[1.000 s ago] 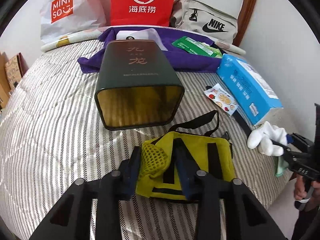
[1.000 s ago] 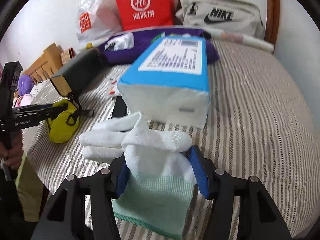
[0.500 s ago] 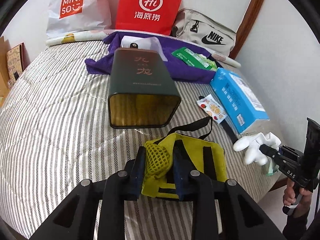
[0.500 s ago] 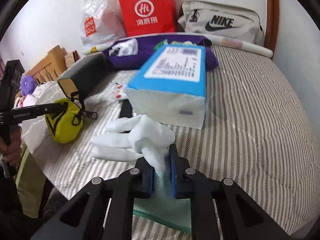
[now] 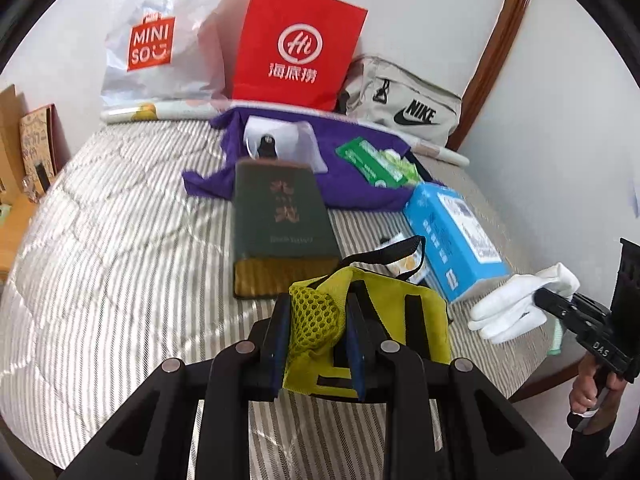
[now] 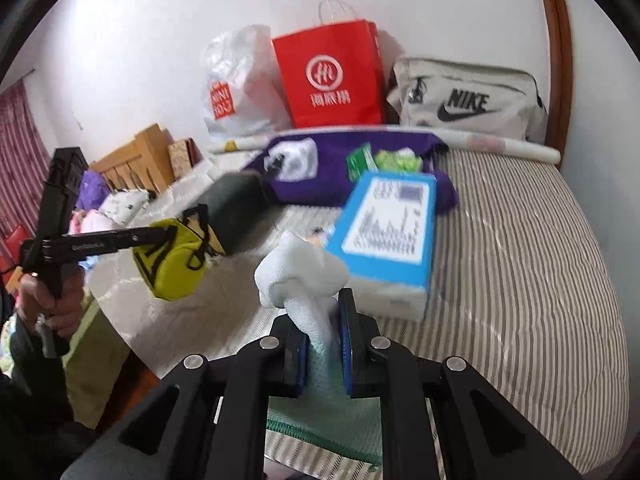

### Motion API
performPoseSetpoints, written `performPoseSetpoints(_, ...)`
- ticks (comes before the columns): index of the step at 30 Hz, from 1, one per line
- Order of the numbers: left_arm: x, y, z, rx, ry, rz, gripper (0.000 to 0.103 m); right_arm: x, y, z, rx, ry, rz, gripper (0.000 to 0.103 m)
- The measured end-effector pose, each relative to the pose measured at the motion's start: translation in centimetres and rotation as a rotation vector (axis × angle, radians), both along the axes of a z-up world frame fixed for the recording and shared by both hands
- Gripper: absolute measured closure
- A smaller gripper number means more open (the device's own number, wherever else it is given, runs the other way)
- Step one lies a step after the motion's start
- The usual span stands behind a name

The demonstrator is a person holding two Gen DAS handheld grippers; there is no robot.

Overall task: Organize soft objects
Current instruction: 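Carry the glove toward the purple towel with the right gripper while the left carries the pouch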

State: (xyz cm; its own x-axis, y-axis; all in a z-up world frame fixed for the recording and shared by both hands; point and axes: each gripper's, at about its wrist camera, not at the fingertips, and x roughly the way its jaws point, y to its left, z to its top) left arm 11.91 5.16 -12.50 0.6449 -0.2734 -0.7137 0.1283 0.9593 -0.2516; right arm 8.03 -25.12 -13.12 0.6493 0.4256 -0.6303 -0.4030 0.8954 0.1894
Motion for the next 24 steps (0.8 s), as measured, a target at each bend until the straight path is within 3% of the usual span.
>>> performPoseSetpoints(11, 3.2, 0.3, 4.0, 0.028, -0.046, 0.025, 0.079, 4.1, 1.3, 3.9, -0.008, -0.042, 0.011, 0.090)
performPoseSetpoints(24, 8.1, 1.0, 6.9, 0.064, -0.096, 0.066, 0.079, 10.4, 2.3, 5.8, -0.030, -0.054, -0.004, 0.090)
